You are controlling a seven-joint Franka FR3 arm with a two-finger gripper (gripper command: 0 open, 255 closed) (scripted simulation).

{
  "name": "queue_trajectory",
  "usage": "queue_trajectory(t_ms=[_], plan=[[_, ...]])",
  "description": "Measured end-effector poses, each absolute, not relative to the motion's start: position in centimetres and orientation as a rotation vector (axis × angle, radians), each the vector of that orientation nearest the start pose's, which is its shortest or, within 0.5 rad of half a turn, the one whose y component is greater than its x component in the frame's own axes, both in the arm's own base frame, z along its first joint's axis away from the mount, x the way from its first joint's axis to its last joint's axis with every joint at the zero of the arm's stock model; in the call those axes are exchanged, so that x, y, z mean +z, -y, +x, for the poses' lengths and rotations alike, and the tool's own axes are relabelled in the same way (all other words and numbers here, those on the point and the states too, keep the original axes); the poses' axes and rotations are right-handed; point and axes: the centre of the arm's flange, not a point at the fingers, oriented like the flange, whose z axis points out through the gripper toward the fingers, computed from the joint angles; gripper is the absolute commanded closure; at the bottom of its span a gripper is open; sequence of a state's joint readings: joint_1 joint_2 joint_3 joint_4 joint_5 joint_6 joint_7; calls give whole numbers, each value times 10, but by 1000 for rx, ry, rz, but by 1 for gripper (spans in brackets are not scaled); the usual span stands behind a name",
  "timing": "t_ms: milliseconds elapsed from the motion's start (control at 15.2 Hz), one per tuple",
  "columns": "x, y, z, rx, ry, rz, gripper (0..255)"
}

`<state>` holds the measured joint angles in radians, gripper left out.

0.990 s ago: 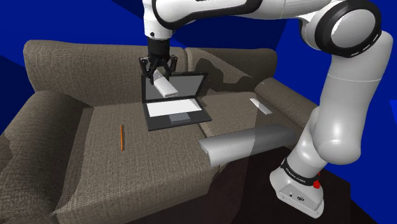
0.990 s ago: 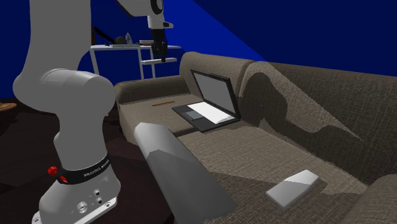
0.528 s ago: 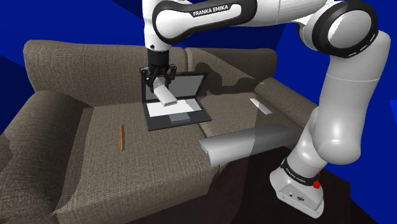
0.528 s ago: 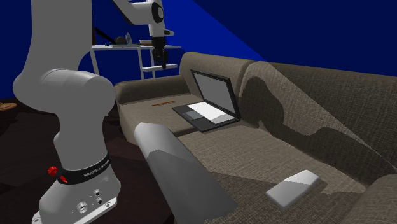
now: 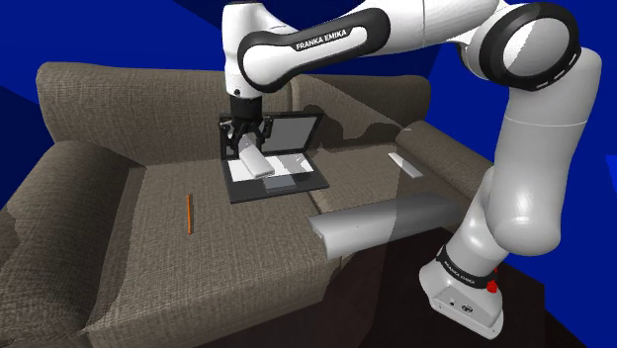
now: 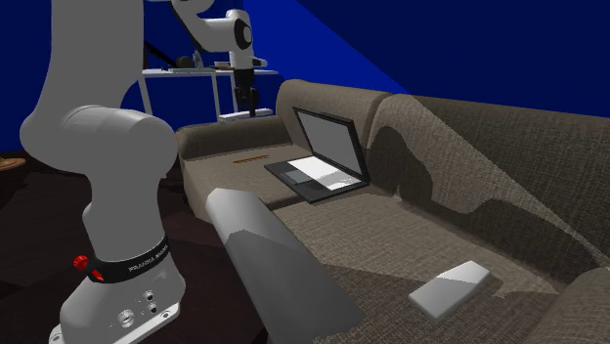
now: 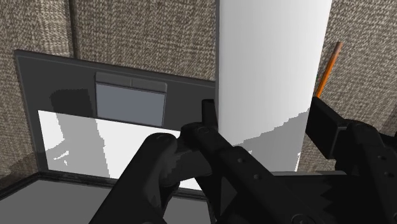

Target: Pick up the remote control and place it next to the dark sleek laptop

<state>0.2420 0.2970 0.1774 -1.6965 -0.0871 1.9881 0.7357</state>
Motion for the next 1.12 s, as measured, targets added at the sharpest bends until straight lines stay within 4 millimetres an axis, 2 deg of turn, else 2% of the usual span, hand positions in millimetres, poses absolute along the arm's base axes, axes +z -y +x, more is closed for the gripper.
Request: queue_trajectory(t_ms=[1122], plan=[[334,-247,593,-24,-455,-3132,255]])
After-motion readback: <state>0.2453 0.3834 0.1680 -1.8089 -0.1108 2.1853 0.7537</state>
